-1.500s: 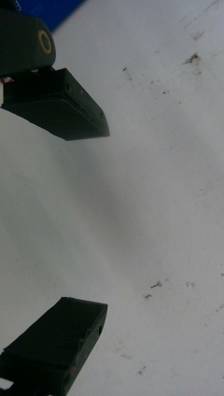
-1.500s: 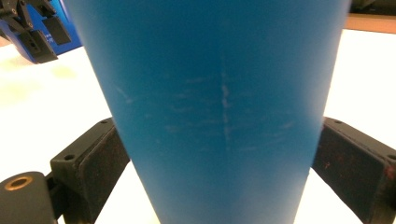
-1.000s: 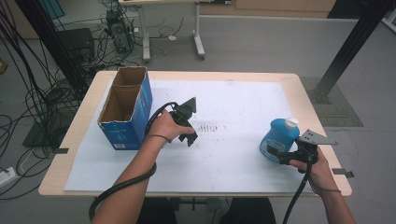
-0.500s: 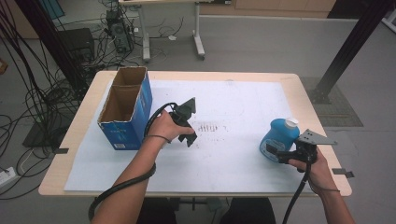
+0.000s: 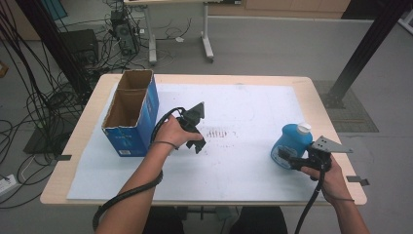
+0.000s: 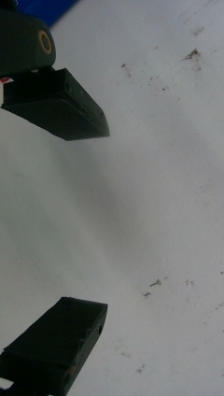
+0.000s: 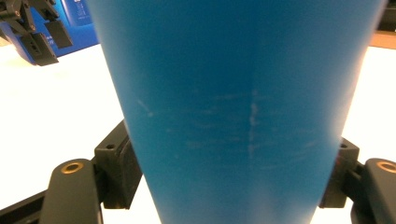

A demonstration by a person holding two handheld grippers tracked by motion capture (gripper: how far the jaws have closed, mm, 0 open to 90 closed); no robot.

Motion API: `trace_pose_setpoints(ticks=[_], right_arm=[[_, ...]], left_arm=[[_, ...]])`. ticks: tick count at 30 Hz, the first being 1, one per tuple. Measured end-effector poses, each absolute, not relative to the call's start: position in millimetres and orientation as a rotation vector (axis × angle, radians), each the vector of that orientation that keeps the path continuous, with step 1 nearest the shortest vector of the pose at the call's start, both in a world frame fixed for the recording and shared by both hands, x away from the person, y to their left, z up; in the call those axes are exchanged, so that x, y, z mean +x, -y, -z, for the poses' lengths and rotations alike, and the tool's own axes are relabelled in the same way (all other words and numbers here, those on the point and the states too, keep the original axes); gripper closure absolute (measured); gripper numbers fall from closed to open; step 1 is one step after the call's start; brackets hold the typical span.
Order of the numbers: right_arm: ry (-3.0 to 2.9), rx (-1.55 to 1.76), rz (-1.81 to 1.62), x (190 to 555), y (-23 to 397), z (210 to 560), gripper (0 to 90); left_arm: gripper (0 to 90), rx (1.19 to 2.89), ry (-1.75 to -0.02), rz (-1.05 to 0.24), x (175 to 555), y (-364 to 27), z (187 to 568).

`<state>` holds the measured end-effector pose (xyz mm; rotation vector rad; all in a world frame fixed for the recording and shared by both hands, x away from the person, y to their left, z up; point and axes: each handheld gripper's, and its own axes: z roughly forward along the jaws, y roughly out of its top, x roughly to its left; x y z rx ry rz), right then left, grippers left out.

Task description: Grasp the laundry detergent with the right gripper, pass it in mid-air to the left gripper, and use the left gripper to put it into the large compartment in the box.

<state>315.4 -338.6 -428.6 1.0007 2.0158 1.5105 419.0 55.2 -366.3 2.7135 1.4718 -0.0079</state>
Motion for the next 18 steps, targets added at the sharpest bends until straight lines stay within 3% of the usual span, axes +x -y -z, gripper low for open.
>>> trace_pose_setpoints(ticks=[18], right_arm=[[-2.008, 0.996, -1.496, 314.0, 338.7, 428.6, 35.5]], left_arm=[[13.8, 2.708, -1.468, 0.008, 418.5, -55.7, 366.8]])
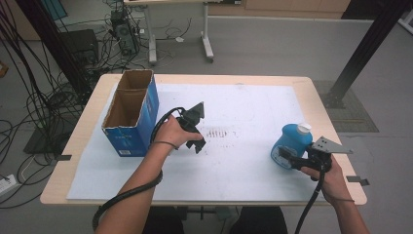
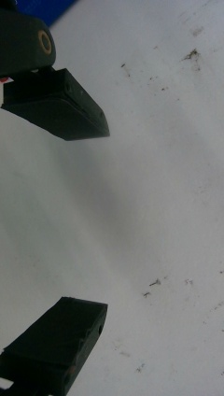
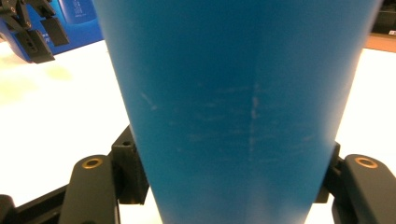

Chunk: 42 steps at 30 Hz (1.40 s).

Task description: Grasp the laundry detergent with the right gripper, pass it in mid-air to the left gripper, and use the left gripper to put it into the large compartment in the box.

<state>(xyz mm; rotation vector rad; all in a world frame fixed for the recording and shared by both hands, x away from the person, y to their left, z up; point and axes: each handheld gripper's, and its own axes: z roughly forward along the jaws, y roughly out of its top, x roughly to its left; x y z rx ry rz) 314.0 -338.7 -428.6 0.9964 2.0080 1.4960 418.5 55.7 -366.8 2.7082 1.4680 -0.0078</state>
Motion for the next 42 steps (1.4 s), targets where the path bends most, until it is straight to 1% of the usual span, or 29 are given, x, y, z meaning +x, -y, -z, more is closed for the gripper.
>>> trace_pose_setpoints(ticks=[9, 42], right_arm=[[-2.009, 0.986, -1.497, 313.5, 339.5, 427.6, 40.7], [-1.998, 0.941, -1.482, 311.6, 339.1, 428.7, 43.5]], left_arm=[[13.8, 2.714, -1.467, 0.015, 418.3, -54.6, 368.6], [13.9, 2.707, -1.467, 0.000, 417.3, -53.8, 363.9]])
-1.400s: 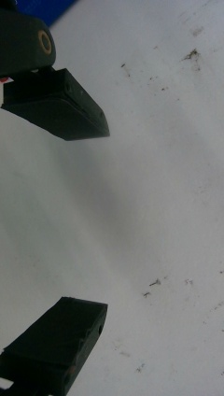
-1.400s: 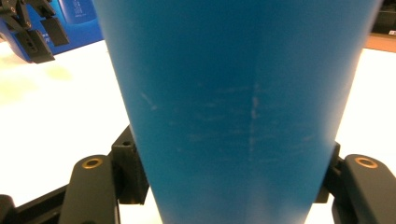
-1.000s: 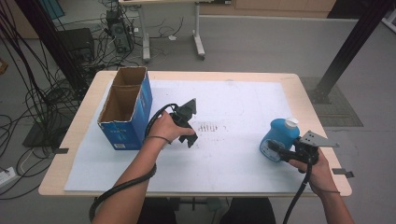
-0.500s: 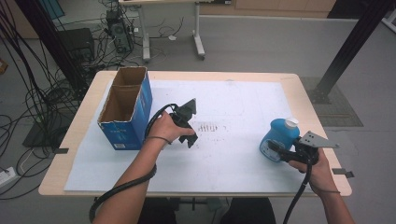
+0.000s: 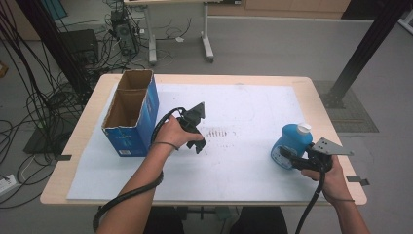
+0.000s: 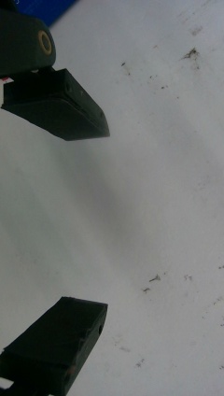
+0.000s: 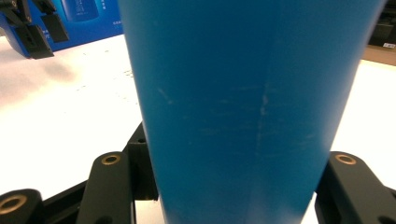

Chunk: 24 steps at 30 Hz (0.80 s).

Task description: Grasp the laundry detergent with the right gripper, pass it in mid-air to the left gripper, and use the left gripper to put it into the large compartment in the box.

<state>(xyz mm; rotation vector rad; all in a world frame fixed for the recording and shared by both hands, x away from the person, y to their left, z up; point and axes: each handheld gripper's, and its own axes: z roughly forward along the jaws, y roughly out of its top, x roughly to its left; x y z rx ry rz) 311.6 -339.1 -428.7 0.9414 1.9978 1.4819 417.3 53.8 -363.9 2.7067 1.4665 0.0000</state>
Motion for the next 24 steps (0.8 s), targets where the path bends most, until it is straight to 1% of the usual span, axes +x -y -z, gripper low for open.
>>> trace_pose_setpoints(ticks=[24], right_arm=[[-2.003, 0.945, -1.479, 311.8, 338.9, 428.1, 43.5]], left_arm=[[13.7, 2.706, -1.461, -0.002, 416.7, -54.8, 362.4]])
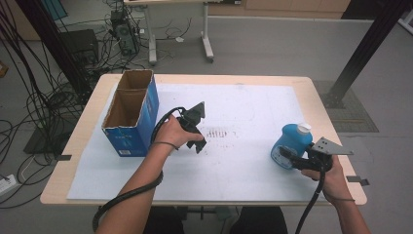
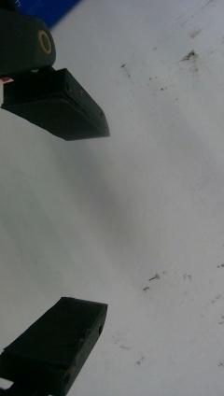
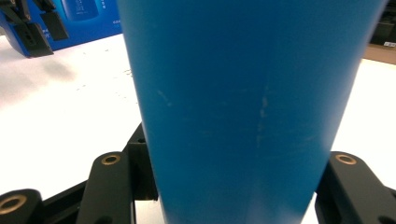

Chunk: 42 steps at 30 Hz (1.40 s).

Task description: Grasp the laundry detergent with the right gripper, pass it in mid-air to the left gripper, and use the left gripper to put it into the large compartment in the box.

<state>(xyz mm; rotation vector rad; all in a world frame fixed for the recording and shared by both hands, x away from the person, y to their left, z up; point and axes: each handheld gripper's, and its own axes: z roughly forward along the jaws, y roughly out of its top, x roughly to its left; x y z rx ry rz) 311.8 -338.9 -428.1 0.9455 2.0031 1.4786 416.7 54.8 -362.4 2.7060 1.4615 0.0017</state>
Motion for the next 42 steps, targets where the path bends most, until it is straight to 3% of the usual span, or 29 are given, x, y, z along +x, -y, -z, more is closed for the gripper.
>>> trace_pose_setpoints(ticks=[42], right_arm=[[-2.009, 0.940, -1.472, 312.0, 338.9, 427.6, 43.4]], left_arm=[[13.6, 2.686, -1.474, 0.003, 415.6, -58.7, 359.5]])
